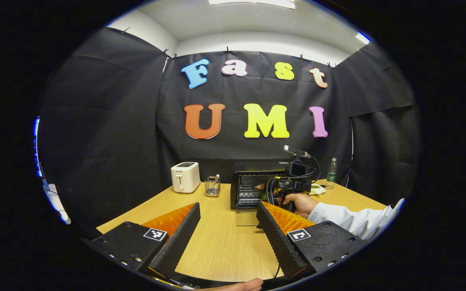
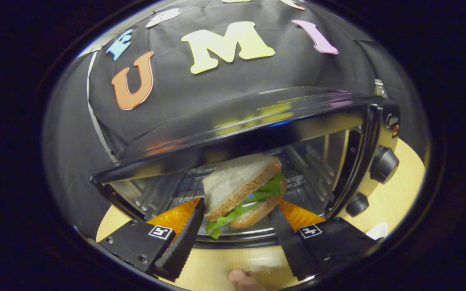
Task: Open the electric oven with the left hand, put the food in, and close the electric oven.
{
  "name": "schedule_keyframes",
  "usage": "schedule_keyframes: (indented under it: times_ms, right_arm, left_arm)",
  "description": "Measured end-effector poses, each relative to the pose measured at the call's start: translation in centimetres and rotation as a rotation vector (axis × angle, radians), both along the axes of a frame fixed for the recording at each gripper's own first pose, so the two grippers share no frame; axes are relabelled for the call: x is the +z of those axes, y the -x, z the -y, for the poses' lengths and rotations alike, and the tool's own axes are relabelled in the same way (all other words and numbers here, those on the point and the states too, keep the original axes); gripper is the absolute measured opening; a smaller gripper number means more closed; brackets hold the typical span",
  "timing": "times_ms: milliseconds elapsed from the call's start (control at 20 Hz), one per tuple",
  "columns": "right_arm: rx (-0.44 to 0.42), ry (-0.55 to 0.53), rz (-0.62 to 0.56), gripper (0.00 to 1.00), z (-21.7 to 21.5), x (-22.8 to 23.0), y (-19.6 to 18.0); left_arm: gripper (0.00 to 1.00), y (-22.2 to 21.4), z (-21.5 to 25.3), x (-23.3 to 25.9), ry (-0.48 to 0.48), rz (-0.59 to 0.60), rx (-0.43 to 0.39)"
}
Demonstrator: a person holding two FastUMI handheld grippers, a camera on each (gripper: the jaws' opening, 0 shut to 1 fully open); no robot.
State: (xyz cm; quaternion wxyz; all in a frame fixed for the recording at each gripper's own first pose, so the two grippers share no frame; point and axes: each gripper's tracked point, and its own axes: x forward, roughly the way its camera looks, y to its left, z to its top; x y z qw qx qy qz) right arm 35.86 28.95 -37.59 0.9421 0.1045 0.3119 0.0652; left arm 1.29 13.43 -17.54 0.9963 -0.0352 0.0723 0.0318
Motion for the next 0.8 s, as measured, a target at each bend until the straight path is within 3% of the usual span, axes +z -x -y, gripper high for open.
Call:
schedule_keyframes:
  times_ms: [150, 500, 650, 800]
  right_arm:
    - [0.052, 0.037, -0.068, 0.94, 0.3, 0.0, 1.9]
    - [0.149, 0.252, -0.122, 1.0, 1.1, -1.8, 0.8]
    - [0.162, 0.262, -0.127, 1.0, 1.5, -1.2, 1.1]
    - [0.183, 0.283, -0.227, 1.0, 2.3, -1.2, 3.1]
  left_arm:
    - [0.93, 0.0, 0.2, -0.4, 0.028, -0.02, 0.001]
    - [0.93, 0.7, 0.6, -1.4, 0.045, -0.073, 0.022]
    - [0.93, 0.8, 0.5, -1.4, 0.034, -0.073, 0.031]
    - [0.93, 0.5, 0.6, -1.9, 0.04, -0.092, 0.03]
